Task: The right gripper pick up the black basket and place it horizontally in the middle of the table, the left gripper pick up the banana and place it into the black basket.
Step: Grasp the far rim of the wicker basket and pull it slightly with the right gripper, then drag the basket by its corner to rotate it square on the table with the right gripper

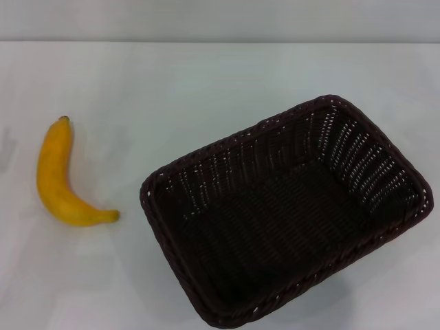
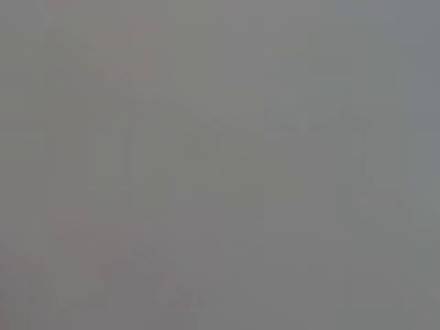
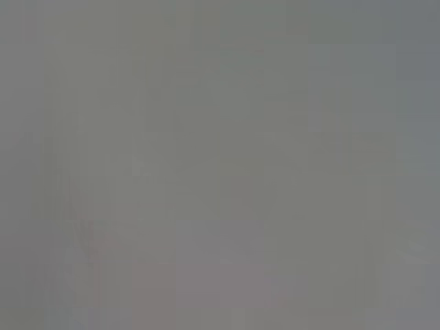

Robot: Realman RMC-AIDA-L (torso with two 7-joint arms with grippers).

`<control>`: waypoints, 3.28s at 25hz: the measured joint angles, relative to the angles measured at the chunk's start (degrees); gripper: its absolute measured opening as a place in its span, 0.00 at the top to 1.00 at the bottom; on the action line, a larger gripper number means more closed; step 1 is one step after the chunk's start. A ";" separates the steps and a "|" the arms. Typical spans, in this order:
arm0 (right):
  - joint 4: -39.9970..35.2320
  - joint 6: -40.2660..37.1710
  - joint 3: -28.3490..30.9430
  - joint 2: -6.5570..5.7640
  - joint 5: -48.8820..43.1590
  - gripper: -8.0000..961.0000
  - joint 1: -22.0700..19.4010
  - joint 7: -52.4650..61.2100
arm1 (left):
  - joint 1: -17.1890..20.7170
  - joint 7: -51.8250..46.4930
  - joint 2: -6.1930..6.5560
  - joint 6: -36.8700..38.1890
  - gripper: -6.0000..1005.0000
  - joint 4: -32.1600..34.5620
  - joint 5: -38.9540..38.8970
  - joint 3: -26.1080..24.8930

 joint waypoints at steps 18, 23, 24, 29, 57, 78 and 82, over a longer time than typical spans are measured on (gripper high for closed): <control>-25.16 23.73 -21.07 2.36 -43.81 0.15 25.17 52.75 | 1.43 -2.85 0.27 0.60 0.13 4.42 -2.72 -0.07; -24.31 28.72 -23.24 5.42 -54.33 0.15 32.16 57.53 | 2.97 -4.07 0.42 1.87 0.14 5.22 -4.42 -0.09; -23.78 29.12 -23.64 5.71 -55.44 0.15 33.09 58.31 | 3.19 -4.11 0.42 2.05 0.14 5.41 -4.43 -0.09; -18.56 28.09 -26.65 6.34 -57.33 0.15 35.65 62.11 | 3.59 -4.14 0.49 3.41 0.14 6.73 -4.49 -0.09; 0.72 20.12 -37.53 6.31 -61.42 0.39 42.24 76.79 | 1.47 -3.77 1.93 9.11 0.15 9.80 -5.24 -0.40; -10.31 23.30 -32.52 6.23 -59.14 0.76 32.34 92.99 | -1.77 -3.09 3.34 11.85 0.16 11.30 -6.19 -0.80; -15.34 27.18 -34.20 6.16 -59.84 0.78 30.02 96.00 | -2.64 -3.09 3.66 13.05 0.16 11.29 -6.05 -0.80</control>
